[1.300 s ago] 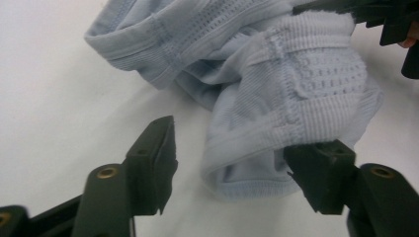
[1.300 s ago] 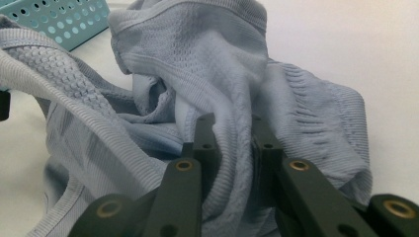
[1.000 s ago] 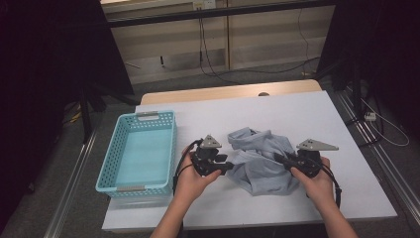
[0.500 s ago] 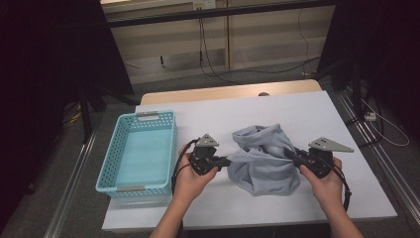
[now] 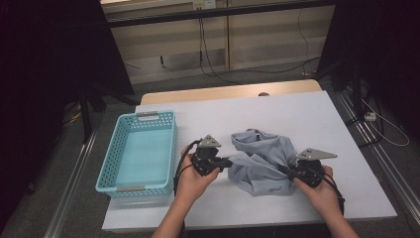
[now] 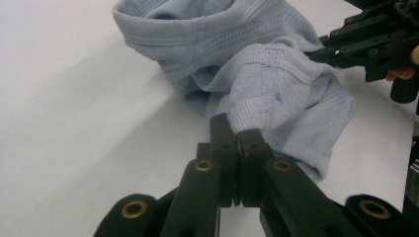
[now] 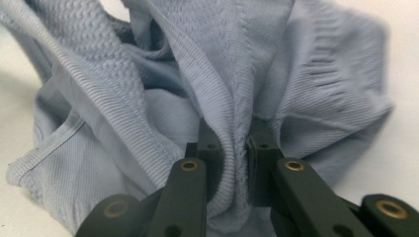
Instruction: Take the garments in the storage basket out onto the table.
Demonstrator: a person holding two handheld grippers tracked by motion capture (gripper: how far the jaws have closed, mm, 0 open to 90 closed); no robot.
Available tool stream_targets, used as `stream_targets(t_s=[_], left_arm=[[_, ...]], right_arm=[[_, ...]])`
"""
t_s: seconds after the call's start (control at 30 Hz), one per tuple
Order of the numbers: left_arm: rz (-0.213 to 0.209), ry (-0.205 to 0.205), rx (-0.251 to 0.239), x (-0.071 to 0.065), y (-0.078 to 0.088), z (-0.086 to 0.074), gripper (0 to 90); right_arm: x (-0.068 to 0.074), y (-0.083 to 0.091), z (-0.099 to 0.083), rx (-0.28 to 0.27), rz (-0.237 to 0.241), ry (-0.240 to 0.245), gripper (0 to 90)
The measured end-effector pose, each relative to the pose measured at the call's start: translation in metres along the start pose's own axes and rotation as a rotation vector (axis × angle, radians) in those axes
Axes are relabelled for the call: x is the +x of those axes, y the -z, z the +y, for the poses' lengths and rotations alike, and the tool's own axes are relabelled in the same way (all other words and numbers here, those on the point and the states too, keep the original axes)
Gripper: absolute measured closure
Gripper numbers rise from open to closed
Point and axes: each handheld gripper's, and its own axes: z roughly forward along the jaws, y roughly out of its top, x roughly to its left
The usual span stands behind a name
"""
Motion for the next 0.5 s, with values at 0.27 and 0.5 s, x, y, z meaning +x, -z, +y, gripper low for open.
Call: stream_targets(t_s=[0.27, 0.5], left_arm=[[0.001, 0.014, -0.001, 0.004, 0.002, -0.001, 88.5], [0.0, 0.023, -0.003, 0.007, 0.003, -0.002, 88.5]], right_arm=[[0.008, -0.002, 0.001, -0.009, 0.018, 0.024, 76.4], [0.012, 0.003, 0.01, -0.057, 0.002, 0.091, 47.9]])
